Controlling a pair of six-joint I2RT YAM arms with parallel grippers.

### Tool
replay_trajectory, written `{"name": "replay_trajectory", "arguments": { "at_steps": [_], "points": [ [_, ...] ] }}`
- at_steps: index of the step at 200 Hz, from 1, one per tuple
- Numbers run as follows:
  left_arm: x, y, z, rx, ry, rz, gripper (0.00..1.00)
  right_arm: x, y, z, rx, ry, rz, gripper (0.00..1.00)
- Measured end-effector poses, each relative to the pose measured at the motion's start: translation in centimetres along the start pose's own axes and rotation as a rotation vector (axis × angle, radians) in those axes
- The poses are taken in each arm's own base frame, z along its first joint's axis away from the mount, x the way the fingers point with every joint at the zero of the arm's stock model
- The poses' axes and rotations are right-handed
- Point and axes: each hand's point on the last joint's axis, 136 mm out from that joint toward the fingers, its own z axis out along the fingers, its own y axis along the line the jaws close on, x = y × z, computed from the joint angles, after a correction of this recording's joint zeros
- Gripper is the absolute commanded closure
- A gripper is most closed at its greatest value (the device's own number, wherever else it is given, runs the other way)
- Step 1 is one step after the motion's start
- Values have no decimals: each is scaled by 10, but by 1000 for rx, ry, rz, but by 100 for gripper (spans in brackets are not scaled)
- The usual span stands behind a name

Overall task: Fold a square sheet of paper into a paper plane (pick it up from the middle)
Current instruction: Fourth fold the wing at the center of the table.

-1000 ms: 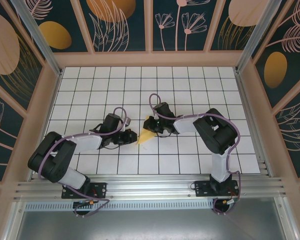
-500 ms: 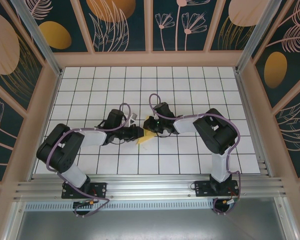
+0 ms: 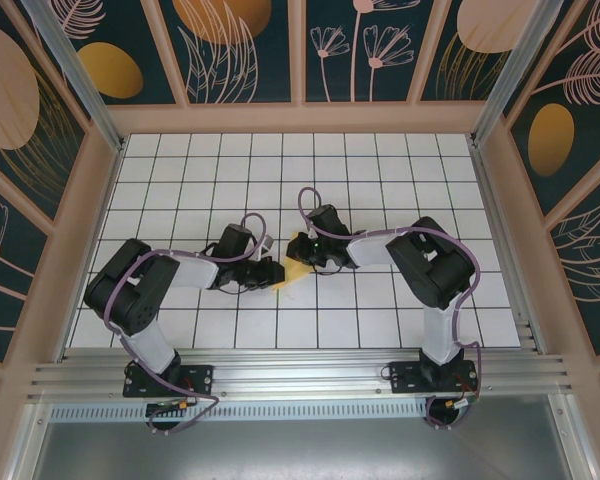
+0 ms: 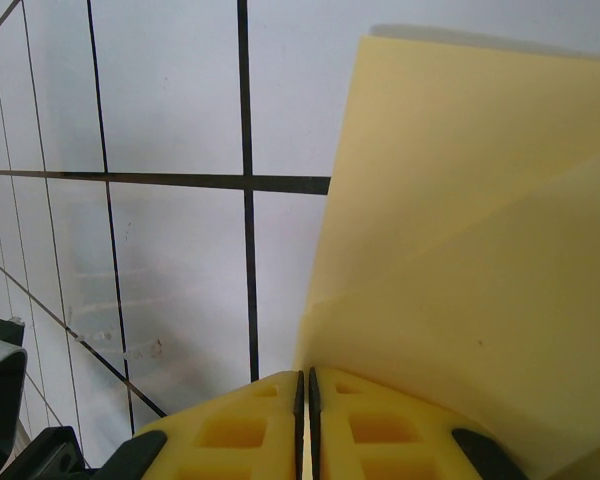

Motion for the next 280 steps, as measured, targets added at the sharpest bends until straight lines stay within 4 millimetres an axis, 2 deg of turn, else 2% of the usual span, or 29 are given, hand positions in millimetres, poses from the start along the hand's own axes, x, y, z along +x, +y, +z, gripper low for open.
{"name": "replay_trajectory", "arguments": {
  "at_steps": [56,90,128,161,215,280],
  "points": [
    [1,2,-1,-24,-6,47,83,0,0,0,0,0,0,85],
    [3,4,-11,-70,-23,53,80,0,-1,0,4,0,1,86],
    [-4,-24,-27,-4,-62,88,77,0,-1,0,6,-1,1,86],
    [-2,-38,-24,72,-31,76,75,0,-1,0,6,-1,1,86],
    [5,-29,-6,68,41,42,75,0,-1,0,7,-2,0,86],
    [8,-8,-2,-31,47,45,77,0,-1,0,8,-3,3,86]
  ]
}}
